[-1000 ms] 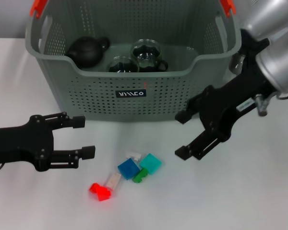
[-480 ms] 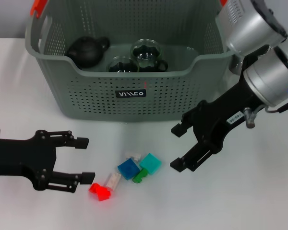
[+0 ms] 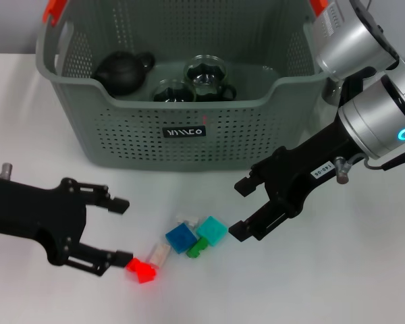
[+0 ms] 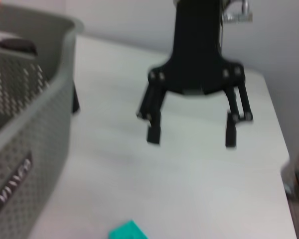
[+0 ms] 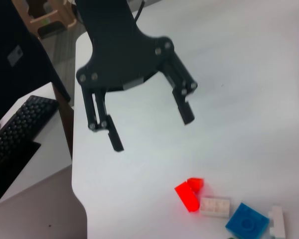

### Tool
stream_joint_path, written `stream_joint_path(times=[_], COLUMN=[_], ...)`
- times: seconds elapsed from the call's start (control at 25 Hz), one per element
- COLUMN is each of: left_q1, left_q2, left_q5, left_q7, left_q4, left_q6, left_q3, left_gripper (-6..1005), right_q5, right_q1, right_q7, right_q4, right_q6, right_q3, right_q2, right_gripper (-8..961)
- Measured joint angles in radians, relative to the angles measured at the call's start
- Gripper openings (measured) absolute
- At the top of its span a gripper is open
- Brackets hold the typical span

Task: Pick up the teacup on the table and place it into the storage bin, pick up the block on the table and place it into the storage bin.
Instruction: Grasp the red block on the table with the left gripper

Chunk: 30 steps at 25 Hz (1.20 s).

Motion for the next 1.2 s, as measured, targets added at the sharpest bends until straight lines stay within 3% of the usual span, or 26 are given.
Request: stream_joint_path(times=[0.2, 0.44, 0.8, 0.96, 1.2], left_q1=[-0.03, -0.083, -0.113, -0.117, -0.117], left_q2=[-0.006, -0.036, -0.055, -0.06, -0.066], left_q5=[0.101, 0.2, 0.206, 0.204, 0.187], left_q7=[-0.055, -0.138, -0.232, -0.27, -0.306], left_q4=[0.053, 0.079, 0.068, 0.053, 0.002], left_q6=[0.0, 0.006, -0.015, -0.043, -0.082], left_q3=[0.089, 0.17, 0.177, 0.177, 0.17], left_gripper=[846, 847, 847, 846, 846], right_q5=[0.007, 0.007, 0.005, 0.008, 0.012], right_q1=[0.001, 0.004, -0.023, -0.071, -0.105], right_q7=[0.001, -0.004, -0.122, -0.268, -0.357], right_q4=[0.004, -0.003, -0.01, -0.006, 0.002], right_q6=[0.001, -0.002, 0.012, 0.035, 0.034], right_q3=[0.003, -0.031, -0.019, 0.05, 0.122], right_q2=[0.002, 0.003, -0.009, -0.001, -0.005], right_gripper=[947, 947, 947, 947, 947])
